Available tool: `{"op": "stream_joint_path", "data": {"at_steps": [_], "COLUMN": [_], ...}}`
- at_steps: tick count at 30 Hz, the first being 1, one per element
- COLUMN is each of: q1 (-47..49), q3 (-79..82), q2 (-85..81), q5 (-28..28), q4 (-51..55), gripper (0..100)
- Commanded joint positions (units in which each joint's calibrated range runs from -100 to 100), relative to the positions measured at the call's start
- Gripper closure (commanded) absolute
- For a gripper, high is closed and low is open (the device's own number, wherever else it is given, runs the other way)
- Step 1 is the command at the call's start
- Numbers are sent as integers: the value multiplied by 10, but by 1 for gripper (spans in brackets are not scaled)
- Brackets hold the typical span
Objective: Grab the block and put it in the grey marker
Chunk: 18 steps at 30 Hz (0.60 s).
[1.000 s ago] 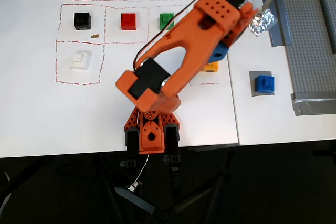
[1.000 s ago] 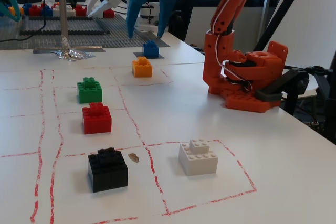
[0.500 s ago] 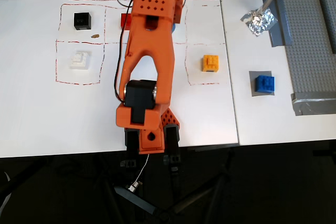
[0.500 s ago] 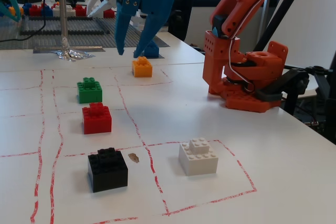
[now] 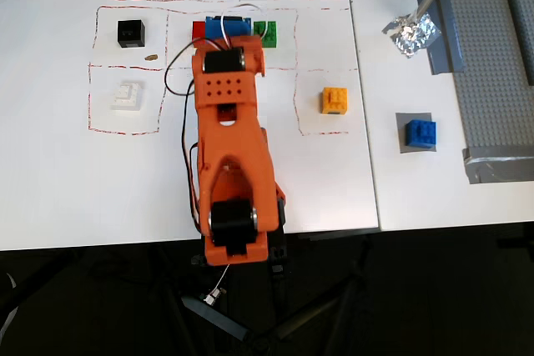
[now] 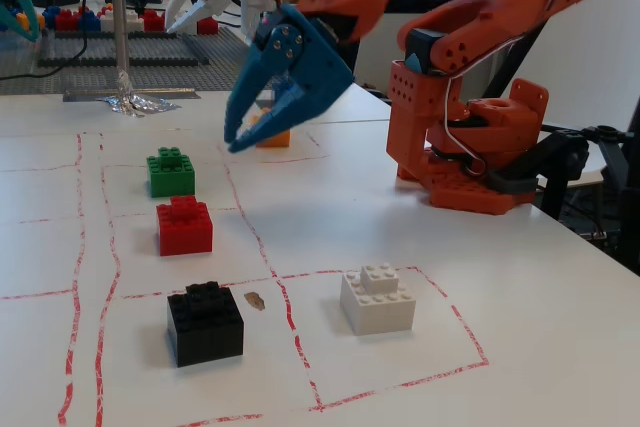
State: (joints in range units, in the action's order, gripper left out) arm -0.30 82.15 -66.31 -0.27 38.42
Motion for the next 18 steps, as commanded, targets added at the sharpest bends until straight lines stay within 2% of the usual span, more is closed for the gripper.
{"op": "stream_joint_path", "data": {"at_steps": [1,7,18], "q1": [25,16,15], "q3": [59,163,176], "q2": [-84,-194,-299], "q5": [-5,-8,8], "q4": [-22,-8,90], "gripper": [100,100,100]}}
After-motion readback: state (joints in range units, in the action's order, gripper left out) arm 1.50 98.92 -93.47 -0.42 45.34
